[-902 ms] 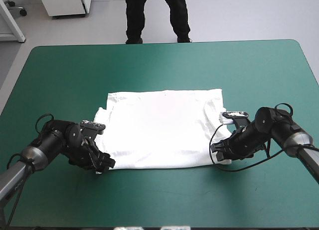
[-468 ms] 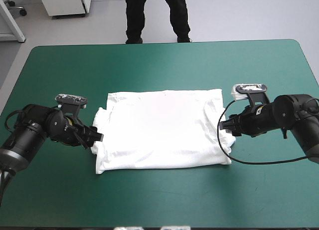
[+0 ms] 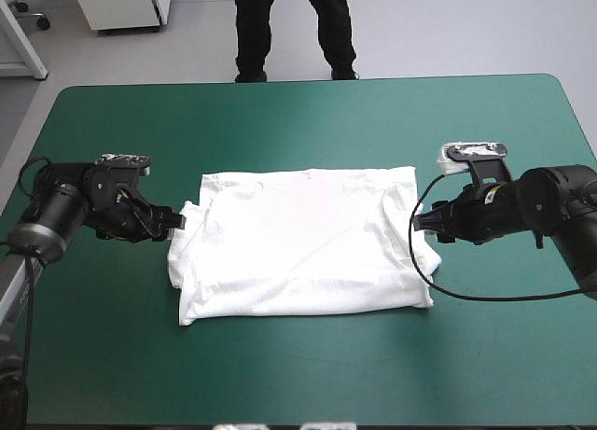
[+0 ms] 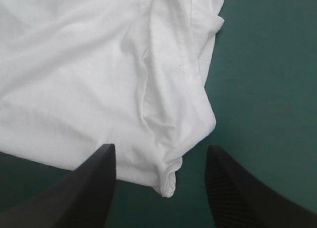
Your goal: Fold the cloth
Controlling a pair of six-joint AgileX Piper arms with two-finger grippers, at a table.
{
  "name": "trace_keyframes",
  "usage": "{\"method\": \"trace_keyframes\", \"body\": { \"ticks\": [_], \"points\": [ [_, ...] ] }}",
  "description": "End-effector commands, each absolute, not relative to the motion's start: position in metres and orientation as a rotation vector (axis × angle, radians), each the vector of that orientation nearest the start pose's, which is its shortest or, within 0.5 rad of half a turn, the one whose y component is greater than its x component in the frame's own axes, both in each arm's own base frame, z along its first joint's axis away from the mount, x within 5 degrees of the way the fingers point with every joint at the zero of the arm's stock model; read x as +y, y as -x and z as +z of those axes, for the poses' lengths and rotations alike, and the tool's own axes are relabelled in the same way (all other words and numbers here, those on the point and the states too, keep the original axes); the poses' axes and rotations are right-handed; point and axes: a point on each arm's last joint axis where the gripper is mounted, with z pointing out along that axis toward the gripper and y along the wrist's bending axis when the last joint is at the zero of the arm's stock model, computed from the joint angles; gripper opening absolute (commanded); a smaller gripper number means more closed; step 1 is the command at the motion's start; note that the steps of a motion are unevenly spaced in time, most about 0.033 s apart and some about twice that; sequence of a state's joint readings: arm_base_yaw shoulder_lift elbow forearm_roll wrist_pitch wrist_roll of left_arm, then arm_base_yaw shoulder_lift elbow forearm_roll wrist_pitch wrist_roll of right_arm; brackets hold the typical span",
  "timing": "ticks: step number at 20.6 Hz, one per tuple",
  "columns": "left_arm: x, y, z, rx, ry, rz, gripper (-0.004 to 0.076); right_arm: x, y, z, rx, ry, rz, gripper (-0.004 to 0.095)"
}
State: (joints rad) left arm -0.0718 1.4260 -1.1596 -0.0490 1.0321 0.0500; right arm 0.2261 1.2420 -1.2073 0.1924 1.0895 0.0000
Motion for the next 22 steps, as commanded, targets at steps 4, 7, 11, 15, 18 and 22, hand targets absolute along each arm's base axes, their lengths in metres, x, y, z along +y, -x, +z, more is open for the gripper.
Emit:
{"method": "trace_keyframes", "body": {
  "ticks": [4, 7, 11, 15, 18, 22],
  "points": [
    [-0.026, -0.309, 0.284, 2.747, -0.139, -0.080, 0.0487, 0.066, -0.229, 0.379, 2.511, 0.230, 0.327, 0.0509],
    [-0.028, -0.321, 0.267, 2.763, -0.162, -0.086, 0.0465, 0.066, -0.229, 0.379, 2.511, 0.230, 0.324, 0.0509],
    [-0.032, -0.334, 0.237, 2.835, -0.188, -0.132, 0.0425, 0.066, -0.229, 0.379, 2.501, 0.228, 0.325, 0.0509],
    [-0.046, -0.340, 0.216, 2.888, -0.218, -0.257, 0.0279, 0.066, -0.230, 0.379, 2.500, 0.229, 0.318, 0.0509],
    [-0.049, -0.340, 0.219, 2.873, -0.224, -0.268, -0.0007, 0.065, -0.230, 0.379, 2.501, 0.223, 0.317, 0.0509],
    [-0.050, -0.342, 0.226, 2.874, -0.242, -0.265, -0.0009, 0.065, -0.229, 0.379, 2.507, 0.222, 0.317, 0.0509]
  ]
}}
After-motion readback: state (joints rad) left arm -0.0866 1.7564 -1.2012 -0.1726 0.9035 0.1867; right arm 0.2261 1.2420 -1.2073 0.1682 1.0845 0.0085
